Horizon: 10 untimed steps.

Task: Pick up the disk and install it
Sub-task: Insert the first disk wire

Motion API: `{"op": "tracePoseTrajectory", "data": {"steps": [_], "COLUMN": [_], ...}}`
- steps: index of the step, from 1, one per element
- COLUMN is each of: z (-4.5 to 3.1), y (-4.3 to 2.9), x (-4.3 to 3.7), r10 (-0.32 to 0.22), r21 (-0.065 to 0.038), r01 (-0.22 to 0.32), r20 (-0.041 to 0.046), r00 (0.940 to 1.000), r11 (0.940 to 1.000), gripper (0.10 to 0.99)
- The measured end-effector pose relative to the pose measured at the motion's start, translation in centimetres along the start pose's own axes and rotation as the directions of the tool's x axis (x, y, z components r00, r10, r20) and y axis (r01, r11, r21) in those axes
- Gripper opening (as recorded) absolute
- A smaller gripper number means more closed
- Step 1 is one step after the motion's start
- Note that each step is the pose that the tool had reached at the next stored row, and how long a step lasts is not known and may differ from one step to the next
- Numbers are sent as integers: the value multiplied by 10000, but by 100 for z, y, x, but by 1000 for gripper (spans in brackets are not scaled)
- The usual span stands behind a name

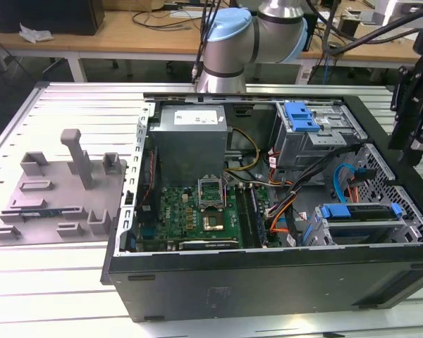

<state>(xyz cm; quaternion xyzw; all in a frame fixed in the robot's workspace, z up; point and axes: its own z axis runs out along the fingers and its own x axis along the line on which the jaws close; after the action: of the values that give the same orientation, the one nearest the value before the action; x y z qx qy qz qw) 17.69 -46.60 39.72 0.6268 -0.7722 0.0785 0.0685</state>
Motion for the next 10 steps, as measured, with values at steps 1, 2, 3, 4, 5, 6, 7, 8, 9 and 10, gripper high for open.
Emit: {"op": "tracePoseTrajectory", "data": {"steps": [1, 2, 3, 4, 5, 6, 7, 8, 9, 10], "z": [12, 34, 44, 51, 61, 68, 74, 80, 87, 99], "y": [25, 71, 92, 102, 115, 122, 129, 137, 144, 153], "x": [-12, -31, -35, -37, -40, -41, -43, -44, -46, -51], "r10": [0, 2, 5, 7, 17, 24, 30, 38, 46, 60], "r21": [3, 10, 22, 34, 57, 71, 85, 98, 110, 124], "r01": [0, -2, -4, -7, -15, -21, -27, -33, -40, -52], "r20": [-14, -53, -113, -167, -284, -357, -427, -496, -559, -638], "r00": [10000, 10000, 9999, 9999, 9996, 9994, 9991, 9988, 9984, 9979], "r11": [10000, 10000, 10000, 10000, 10000, 10000, 10000, 9999, 9999, 9999], "gripper": [447, 447, 447, 447, 447, 447, 447, 447, 431, 365]}}
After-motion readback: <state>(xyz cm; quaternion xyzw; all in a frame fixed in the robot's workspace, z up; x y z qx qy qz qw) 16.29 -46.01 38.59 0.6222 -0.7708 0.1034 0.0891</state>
